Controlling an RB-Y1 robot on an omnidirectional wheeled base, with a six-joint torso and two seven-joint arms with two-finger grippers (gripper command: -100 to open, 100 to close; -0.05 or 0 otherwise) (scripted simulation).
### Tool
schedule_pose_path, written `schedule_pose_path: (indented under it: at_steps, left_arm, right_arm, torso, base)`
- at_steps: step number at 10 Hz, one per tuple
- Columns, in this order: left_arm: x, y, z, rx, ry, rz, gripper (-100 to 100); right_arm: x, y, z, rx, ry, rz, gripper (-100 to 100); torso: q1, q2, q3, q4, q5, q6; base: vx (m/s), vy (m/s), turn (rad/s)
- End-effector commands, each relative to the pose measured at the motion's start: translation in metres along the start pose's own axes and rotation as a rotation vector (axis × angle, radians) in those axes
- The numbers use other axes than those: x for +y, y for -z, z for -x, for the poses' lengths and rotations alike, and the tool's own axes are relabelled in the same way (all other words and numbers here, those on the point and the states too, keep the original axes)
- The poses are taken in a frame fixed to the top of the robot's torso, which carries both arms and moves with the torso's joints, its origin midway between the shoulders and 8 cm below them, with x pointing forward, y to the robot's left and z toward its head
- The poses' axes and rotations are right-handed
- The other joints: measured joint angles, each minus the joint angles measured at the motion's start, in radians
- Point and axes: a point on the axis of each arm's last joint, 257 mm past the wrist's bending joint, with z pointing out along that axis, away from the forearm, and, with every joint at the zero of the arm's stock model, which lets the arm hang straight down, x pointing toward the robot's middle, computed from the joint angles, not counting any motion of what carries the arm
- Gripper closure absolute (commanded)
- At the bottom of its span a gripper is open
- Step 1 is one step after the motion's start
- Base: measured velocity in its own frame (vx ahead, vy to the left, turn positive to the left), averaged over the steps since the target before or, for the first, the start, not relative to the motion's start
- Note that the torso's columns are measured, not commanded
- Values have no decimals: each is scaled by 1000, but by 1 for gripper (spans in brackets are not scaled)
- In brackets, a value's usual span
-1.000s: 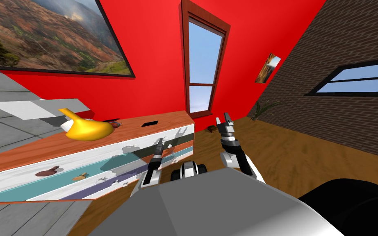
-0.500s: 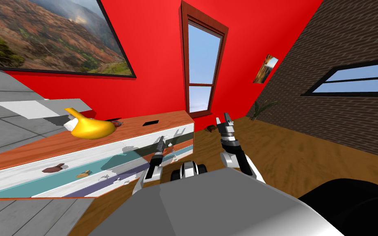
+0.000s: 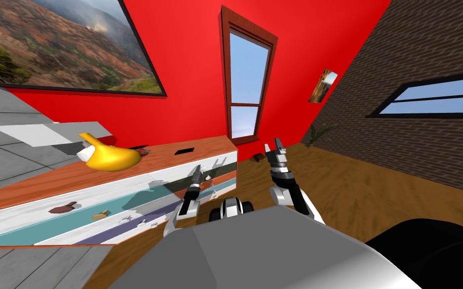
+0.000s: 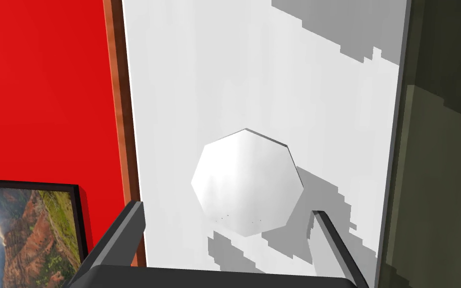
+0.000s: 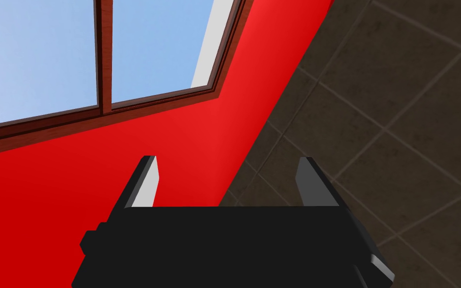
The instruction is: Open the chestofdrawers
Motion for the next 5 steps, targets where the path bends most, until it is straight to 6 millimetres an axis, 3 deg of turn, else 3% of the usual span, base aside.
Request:
schedule_pose_path:
  at_steps: [1, 3, 5]
  left_arm:
    - [6, 5, -2, 2, 1, 2, 100]
    - [-2, 3, -1, 4, 1, -3, 100]
    - [-6, 3, -2, 7, 1, -6, 100]
  right_arm:
    - [0, 0, 0, 0, 0, 0, 0]
    - [0, 0, 0, 0, 0, 0, 0]
    - [0, 0, 0, 0, 0, 0, 0]
  torso:
    - [0, 4, 2, 1, 0, 0]
    - [0, 8, 5, 2, 1, 1]
    - [-2, 11, 7, 4, -1, 0]
  base:
    - [-46, -7, 28]
    - [-65, -19, 16]
    - [-155, -30, 14]
